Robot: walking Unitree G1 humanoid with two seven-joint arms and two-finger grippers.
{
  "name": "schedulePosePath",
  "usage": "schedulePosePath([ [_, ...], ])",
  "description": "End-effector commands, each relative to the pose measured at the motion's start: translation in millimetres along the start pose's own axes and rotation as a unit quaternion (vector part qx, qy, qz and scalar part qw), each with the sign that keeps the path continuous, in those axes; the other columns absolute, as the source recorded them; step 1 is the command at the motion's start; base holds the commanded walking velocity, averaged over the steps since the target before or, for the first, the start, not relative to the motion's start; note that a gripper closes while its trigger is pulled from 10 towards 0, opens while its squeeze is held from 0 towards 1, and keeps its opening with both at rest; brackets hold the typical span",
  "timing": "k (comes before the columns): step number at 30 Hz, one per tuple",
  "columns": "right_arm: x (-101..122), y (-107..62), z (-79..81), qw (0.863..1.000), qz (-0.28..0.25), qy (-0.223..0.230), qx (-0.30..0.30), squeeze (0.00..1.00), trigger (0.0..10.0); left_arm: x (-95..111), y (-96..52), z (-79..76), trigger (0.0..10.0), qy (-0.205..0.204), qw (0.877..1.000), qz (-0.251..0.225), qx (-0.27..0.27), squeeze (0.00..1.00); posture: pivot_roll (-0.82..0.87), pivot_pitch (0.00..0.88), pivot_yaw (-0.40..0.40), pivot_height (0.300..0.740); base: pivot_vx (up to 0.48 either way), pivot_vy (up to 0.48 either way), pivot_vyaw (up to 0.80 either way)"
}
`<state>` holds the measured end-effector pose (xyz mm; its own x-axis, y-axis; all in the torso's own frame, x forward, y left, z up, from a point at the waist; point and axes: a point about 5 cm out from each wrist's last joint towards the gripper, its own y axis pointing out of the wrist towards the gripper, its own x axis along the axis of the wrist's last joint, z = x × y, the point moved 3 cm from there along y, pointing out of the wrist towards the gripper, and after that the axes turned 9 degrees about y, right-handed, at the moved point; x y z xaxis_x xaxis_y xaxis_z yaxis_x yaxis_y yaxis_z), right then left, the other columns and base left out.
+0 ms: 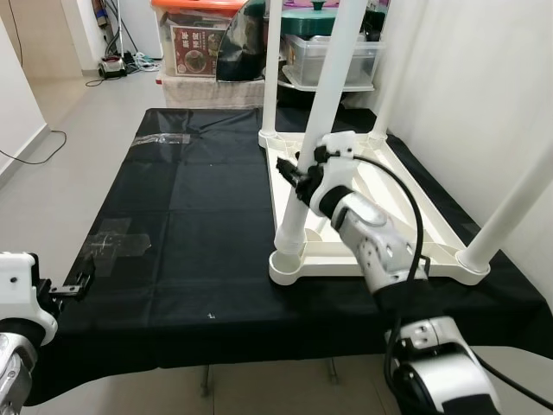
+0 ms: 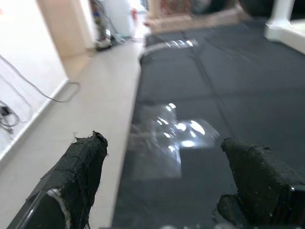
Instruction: Building children table
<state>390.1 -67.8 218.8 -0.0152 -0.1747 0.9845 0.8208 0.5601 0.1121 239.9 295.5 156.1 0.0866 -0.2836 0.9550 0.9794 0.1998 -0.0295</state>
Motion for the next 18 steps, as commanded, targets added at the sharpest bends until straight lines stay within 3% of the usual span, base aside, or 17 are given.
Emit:
schedulePosePath([
  [1, 6, -0.9, 5.5, 0.999, -0.012, -0.031, 0.024, 0.0, 0.0, -4, -0.5, -4.0, 10.0, 0.014, 1.0, 0.006, -0.011, 0.0, 0.09, 0.0, -0.051, 0.74, 0.0, 0.0, 0.0],
  [7, 1, -7.9, 18.6, 0.992, 0.001, -0.077, 0.097, 0.0, 0.0, -7, 0.6, -5.0, 10.0, 0.005, 1.0, 0.011, -0.007, 0.0, 0.09, 0.0, -0.056, 0.74, 0.0, 0.0, 0.0],
  [18, -10, -14.0, 28.2, 0.983, 0.025, -0.109, 0.148, 0.0, 0.0, -9, 1.3, -7.7, 10.0, 0.004, 1.0, 0.013, -0.013, 0.0, 0.09, 0.0, -0.061, 0.74, 0.0, 0.0, 0.0],
])
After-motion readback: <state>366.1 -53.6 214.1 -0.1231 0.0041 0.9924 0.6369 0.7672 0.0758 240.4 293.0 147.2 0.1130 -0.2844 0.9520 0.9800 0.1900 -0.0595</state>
